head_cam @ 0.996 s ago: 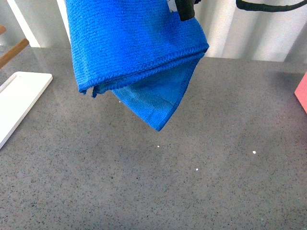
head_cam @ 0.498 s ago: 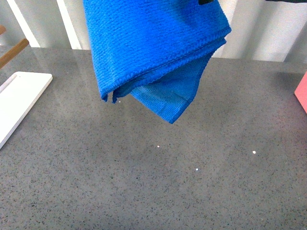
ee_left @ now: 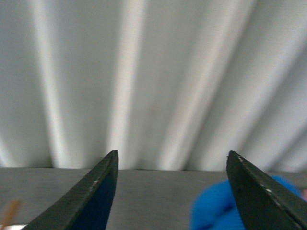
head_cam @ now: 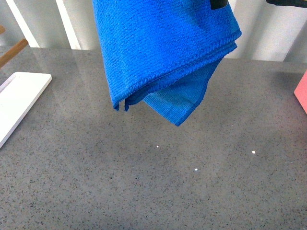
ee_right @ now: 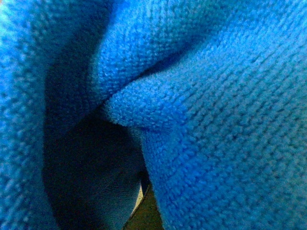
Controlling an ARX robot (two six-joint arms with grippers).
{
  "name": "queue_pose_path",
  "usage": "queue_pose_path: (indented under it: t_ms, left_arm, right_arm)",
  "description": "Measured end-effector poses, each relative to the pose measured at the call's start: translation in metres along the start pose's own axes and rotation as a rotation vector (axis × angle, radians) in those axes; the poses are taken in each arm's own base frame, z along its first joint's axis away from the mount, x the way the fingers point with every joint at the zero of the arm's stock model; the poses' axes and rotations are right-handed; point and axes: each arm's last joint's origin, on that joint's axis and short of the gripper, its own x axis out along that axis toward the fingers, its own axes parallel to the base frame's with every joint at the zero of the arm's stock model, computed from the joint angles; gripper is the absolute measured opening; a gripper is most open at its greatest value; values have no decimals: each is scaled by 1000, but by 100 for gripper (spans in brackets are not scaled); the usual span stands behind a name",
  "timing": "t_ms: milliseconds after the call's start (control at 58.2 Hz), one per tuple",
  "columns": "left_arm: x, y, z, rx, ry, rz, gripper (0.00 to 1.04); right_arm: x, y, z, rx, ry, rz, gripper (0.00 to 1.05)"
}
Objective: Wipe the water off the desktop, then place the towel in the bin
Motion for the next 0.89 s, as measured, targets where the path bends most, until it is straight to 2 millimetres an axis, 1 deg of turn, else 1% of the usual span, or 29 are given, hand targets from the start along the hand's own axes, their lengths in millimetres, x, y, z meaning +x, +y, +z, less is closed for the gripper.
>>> queue_pose_path:
  t_ms: [52,69,155,258,361,635,790,893]
  left_arm:
    - [-7,6,-6,33,-11,45,60]
    - [-14,11,-11,51,-15,60,54]
    - [-34,27,-32,94,-4,91,36]
    - [-49,35,-51,113,15,86,20]
    - [-63,42,-63,119,17,78,4]
    - [-92,55,-86,127,22,87,3]
    - [-104,59,-94,128,15,83,3]
    - [-112,66,-98,128,14,65,3]
  right_arm:
    - [-1,0,0,-2,-2,-1,3]
    - [-1,0,1,-4,-5,-2,3]
    - [-2,-1,1,-3,-9,-9,3]
    - [-2,0,-1,3,-7,-5,3]
    - [-2,1,-2,9,-5,-3,3]
    - [-4,3,-7,21,7,-3,3]
    - [-5,4,-5,18,4,-5,3]
    - [-8,3,-4,16,3,-10,3]
